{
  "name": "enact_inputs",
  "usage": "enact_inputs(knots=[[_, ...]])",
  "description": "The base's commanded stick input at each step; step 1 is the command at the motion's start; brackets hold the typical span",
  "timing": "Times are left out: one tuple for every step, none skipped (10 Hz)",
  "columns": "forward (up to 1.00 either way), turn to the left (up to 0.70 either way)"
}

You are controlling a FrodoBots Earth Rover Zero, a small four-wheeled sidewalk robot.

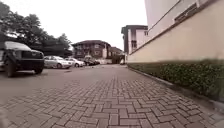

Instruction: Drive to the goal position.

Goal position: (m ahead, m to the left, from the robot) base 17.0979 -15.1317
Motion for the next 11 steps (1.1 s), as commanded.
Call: enact_inputs(knots=[[0.70,0.00],[0.70,0.00],[0.70,0.00],[0.70,0.00],[0.70,0.00],[0.70,0.00],[0.70,0.00],[0.70,0.00],[0.70,0.00],[0.70,0.00],[0.70,0.00]])
